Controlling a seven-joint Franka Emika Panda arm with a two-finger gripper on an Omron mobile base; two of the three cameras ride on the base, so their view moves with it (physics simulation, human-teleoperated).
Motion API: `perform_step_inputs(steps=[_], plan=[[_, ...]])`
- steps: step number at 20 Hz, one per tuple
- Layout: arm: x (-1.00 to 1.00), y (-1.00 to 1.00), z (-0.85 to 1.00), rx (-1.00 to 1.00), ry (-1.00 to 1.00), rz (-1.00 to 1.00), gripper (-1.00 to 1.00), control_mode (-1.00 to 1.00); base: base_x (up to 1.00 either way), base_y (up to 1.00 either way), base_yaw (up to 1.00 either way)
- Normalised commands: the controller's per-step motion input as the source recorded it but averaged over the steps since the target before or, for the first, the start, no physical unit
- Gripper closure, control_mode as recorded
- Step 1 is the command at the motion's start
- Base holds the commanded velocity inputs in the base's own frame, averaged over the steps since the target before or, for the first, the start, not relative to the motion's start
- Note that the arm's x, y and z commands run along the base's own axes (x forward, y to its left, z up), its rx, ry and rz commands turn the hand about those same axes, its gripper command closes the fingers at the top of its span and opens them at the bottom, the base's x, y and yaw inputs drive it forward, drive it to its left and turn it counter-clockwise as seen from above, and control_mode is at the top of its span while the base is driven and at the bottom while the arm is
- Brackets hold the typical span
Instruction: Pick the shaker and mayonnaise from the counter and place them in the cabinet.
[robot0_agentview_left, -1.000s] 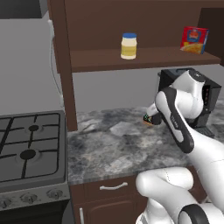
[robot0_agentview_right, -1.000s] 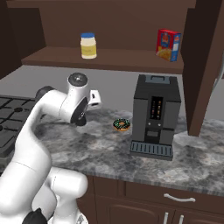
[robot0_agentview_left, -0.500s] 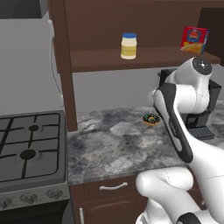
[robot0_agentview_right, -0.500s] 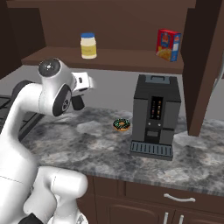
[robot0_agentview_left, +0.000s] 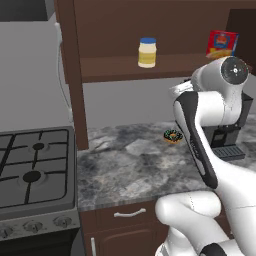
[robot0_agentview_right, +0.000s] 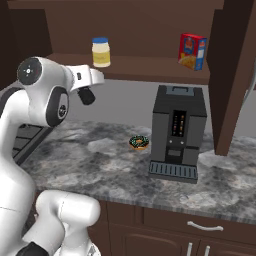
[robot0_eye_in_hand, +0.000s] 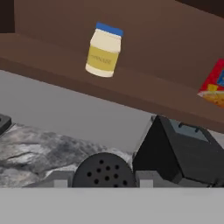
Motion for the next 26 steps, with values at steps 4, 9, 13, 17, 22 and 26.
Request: perform_step_inputs(steps=[4,9,13,17,22,26], plan=[[0.0,-0.04,0.64,0.0,-0.19,-0.06,1.0,-1.0,0.0,0.0,0.0],[0.02,-0.12,0.41,0.0,-0.13,-0.05,1.0,-1.0,0.0,0.0,0.0],[0.19,-0.14,0.07,0.0,-0.01,-0.03,1.0,-1.0,0.0,0.0,0.0],[0.28,-0.12,0.0,0.0,0.0,-0.02,1.0,-1.0,0.0,0.0,0.0],[0.34,-0.17,0.0,0.0,0.0,-0.01,1.0,-1.0,0.0,0.0,0.0],[0.36,-0.2,0.0,0.08,0.0,0.0,1.0,-1.0,0.0,0.0,0.0]])
